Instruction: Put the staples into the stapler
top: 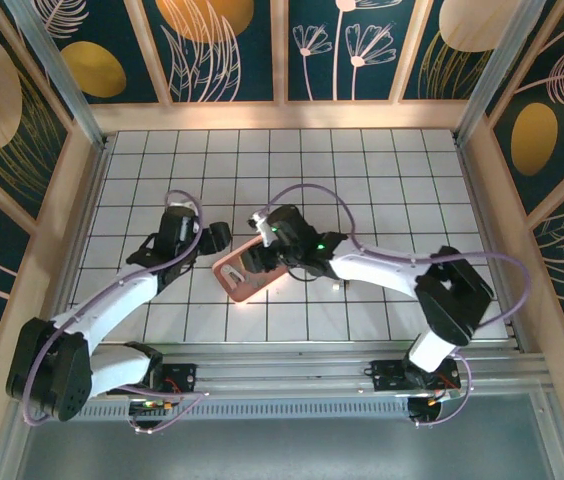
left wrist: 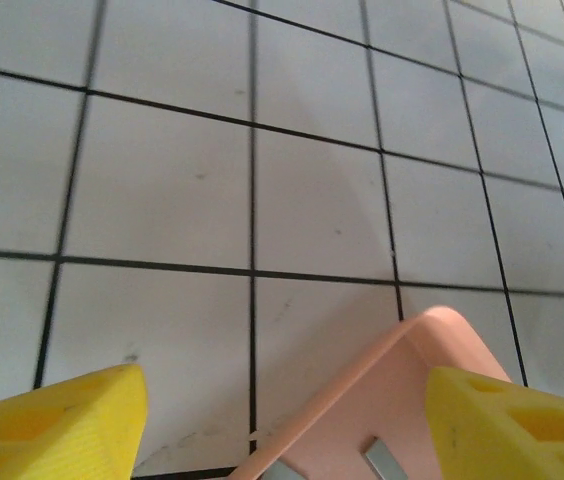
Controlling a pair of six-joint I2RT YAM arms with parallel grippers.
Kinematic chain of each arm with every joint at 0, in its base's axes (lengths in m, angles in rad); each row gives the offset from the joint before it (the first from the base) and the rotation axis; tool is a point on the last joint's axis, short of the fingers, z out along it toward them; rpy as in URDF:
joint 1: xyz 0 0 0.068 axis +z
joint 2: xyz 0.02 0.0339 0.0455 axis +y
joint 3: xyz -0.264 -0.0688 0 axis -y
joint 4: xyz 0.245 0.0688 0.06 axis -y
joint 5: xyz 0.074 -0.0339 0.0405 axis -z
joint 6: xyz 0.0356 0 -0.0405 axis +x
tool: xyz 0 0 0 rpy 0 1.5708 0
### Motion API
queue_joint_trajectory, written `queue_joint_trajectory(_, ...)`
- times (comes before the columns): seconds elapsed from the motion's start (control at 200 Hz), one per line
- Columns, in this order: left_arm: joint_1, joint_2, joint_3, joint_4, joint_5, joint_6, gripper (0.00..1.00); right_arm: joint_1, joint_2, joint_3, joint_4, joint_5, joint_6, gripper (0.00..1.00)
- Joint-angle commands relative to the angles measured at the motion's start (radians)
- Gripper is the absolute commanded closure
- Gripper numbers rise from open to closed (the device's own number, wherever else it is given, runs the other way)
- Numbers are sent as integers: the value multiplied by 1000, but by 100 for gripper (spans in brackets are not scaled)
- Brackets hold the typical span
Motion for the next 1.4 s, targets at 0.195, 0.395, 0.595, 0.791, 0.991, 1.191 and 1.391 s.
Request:
queue_joint_trajectory(0.195, 97, -48, -76, 17, 22, -85, 25, 56, 188, 176, -139, 70, 46, 58)
queue_joint_trajectory(0.395, 104, -45, -79, 23, 25, -79, 25, 77, 262, 237, -170, 67, 12, 56)
queue_joint_trajectory(0.595, 106, -39, -73, 28, 28, -80, 25, 85, 308, 267, -174, 78, 1, 53)
queue_joint_trajectory(0.791, 106, -36, -67, 22, 24, -73, 25, 87, 349, 288, -183, 113, -9, 51)
queue_joint_trajectory(0.991, 106, -30, -64, 23, 24, -68, 25, 93, 376, 296, -184, 98, -28, 47)
queue_joint_trajectory(1.191, 107, -25, -63, 26, 23, -63, 25, 103, 398, 306, -215, 131, -52, 46)
queue_joint_trajectory(1.391, 107, -19, -58, 19, 16, -49, 25, 108, 432, 331, -257, 197, -78, 56)
